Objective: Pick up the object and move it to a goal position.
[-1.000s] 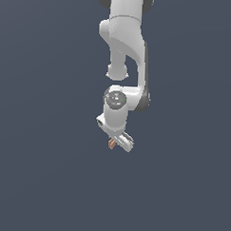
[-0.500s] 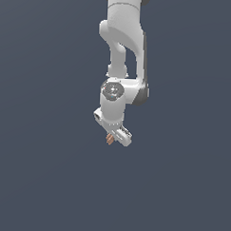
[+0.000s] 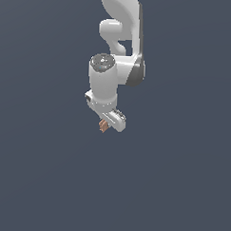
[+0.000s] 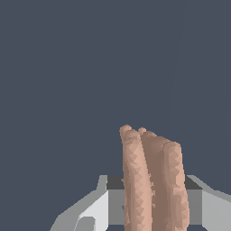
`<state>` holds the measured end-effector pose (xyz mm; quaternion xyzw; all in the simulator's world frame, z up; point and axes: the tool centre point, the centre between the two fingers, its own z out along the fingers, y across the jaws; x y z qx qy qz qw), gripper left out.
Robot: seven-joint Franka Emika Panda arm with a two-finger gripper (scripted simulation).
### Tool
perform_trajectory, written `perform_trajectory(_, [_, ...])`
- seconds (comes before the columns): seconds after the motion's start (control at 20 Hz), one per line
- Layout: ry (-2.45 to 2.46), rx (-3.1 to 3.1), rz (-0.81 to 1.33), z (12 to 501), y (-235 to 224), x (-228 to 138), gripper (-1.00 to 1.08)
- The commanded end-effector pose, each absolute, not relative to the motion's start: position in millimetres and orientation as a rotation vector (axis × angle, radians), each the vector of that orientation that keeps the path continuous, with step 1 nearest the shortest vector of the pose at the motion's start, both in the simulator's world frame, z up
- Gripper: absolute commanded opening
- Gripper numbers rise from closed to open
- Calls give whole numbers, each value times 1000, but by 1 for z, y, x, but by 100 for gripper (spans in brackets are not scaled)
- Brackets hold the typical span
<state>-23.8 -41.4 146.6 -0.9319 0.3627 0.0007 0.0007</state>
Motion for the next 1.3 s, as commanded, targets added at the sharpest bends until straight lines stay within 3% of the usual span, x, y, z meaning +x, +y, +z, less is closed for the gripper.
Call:
perform_trajectory(0.0, [1139,-2925,2,171,-51,-32,-100])
perform_trajectory(0.75, [1141,-2926,1,327,-113,-81,-100])
perform_trajectory(1.25, [1140,-2927,1,389,-137,-98,-100])
